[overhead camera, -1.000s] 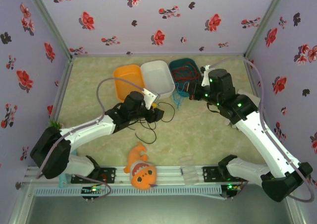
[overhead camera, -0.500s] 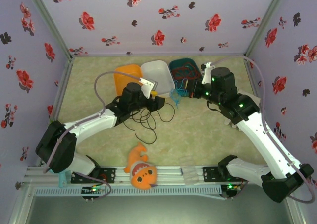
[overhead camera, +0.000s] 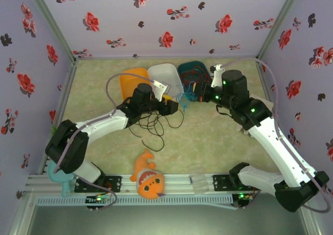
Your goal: Untangle the cables
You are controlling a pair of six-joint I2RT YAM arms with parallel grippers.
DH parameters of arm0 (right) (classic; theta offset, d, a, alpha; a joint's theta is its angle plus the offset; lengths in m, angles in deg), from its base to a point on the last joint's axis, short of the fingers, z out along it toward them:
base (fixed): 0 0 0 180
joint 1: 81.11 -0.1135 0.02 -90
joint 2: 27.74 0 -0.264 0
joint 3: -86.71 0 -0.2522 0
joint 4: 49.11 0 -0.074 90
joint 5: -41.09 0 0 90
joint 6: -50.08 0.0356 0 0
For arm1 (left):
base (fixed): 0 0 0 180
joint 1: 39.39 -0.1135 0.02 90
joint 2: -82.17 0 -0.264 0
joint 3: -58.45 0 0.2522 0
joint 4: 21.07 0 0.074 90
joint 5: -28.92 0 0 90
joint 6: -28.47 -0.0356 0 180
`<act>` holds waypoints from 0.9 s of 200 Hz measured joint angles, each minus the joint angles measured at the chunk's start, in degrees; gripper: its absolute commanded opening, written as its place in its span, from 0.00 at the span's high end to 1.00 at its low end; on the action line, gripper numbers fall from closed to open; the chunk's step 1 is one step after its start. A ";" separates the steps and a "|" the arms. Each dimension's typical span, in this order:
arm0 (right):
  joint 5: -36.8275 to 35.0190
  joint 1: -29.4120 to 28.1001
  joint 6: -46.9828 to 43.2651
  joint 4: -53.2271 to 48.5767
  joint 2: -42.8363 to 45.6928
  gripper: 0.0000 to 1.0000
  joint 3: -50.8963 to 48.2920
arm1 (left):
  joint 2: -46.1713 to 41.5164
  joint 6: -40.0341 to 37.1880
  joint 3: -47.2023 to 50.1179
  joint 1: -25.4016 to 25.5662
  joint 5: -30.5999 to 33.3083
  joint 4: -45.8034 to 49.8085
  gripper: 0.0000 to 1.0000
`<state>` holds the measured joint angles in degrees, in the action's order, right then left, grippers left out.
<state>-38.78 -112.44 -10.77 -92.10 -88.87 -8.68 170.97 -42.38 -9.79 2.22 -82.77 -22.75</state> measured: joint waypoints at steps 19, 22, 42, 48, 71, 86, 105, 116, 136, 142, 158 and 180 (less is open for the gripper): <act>0.59 0.00 0.15 0.72 0.00 1.00 0.00 | 1.05 0.22 -0.79 0.00 -0.74 -0.20 0.43; 0.66 0.00 0.26 0.85 0.00 1.00 0.00 | 1.22 0.24 -0.90 0.00 -0.90 -0.24 0.44; 1.31 0.00 0.92 1.64 0.00 1.00 0.00 | 2.19 0.94 -1.53 0.00 -1.31 -0.74 0.50; 1.53 0.00 1.09 1.90 0.00 1.00 0.00 | 2.54 1.36 -1.66 -0.02 -1.44 -1.01 0.52; 2.23 0.00 1.55 2.60 0.00 1.00 -0.02 | 4.07 3.67 -2.19 -0.37 -1.62 -3.28 0.66; 2.40 0.00 1.95 2.84 0.00 1.00 -0.04 | 5.09 5.38 -2.27 -0.83 -1.88 -5.18 0.80; 2.34 0.00 2.19 2.86 0.20 1.00 -0.13 | 6.05 7.67 -2.27 -1.64 -1.86 -7.15 1.00; 2.12 0.00 2.19 2.84 0.57 1.00 -0.28 | 6.10 8.33 -2.27 -2.21 -1.92 -7.82 1.00; 0.66 0.00 2.14 2.16 1.90 1.00 -0.59 | 5.97 9.22 -2.21 -3.34 -0.94 -9.05 1.00; -0.07 0.00 2.12 1.75 2.43 1.00 -0.61 | 5.62 9.33 -1.95 -3.72 -0.33 -9.20 1.00; -2.62 0.00 1.95 0.26 4.00 1.00 -0.61 | 3.58 9.46 -0.55 -4.59 1.86 -8.87 1.00; -7.69 0.15 1.84 -2.58 6.05 1.00 -0.61 | -1.42 9.38 1.40 -5.70 6.10 -6.10 1.00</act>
<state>-46.48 -112.29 -8.94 -94.68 -82.81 -9.29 169.54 -33.00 -8.40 -3.49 -76.67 -28.85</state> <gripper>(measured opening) 0.047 0.059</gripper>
